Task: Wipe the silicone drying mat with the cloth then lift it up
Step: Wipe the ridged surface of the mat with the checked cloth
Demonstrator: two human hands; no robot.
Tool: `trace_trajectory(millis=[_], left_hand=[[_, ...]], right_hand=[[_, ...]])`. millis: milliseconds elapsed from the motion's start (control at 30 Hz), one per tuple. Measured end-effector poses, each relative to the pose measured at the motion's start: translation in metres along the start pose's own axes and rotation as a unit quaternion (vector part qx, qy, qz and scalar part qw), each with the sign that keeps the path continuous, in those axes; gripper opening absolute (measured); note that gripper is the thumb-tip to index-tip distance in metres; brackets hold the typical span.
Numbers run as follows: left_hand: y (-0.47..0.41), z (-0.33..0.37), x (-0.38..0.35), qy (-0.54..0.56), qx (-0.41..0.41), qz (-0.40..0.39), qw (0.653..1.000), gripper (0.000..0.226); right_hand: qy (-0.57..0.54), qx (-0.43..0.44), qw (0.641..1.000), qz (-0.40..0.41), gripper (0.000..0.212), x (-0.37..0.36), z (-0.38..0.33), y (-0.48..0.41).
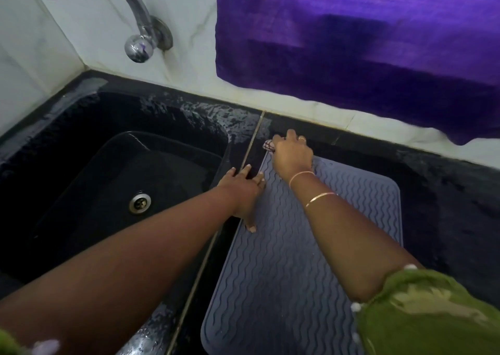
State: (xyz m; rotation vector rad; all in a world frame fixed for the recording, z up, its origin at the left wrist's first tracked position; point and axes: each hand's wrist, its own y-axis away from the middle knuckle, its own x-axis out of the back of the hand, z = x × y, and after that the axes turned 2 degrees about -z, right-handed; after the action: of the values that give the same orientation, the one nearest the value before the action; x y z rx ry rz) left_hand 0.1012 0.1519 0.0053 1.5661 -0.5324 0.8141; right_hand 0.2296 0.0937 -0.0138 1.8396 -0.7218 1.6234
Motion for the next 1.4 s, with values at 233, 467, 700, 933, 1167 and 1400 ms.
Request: trace_trajectory(millis=[233, 467, 700, 933, 1167, 1400], left_hand=[[-0.001, -0.003, -0.001, 0.021, -0.025, 0.018, 0.999, 0.118], [0.015, -0.006, -0.022, 0.056, -0.048, 0.103, 0.992, 0.093], [0.032, -0.013, -0.036, 0.074, -0.076, 0.026, 0.994, 0.107], [0.035, -0.004, -0.03, 0.025, -0.059, 0.037, 0.997, 0.106], [0.037, 0.009, -0.033, -0.01, -0.017, 0.049, 0.999, 0.102], [0.04, 0.002, -0.036, 0.036, -0.022, 0.034, 0.999, 0.1]], right_hand=[[-0.06, 0.046, 0.997, -0.028, 0.032, -0.01, -0.009, 0.05], [-0.045, 0.006, 0.999, 0.015, 0.031, -0.007, -0.001, 0.02], [-0.061, 0.017, 0.997, -0.035, 0.029, -0.002, -0.001, 0.017], [-0.103, 0.065, 0.992, -0.009, 0.029, -0.021, -0.021, 0.094], [-0.015, 0.024, 0.999, 0.025, 0.033, -0.012, -0.007, 0.033], [-0.054, -0.006, 0.998, -0.015, 0.027, 0.0, 0.0, 0.007]])
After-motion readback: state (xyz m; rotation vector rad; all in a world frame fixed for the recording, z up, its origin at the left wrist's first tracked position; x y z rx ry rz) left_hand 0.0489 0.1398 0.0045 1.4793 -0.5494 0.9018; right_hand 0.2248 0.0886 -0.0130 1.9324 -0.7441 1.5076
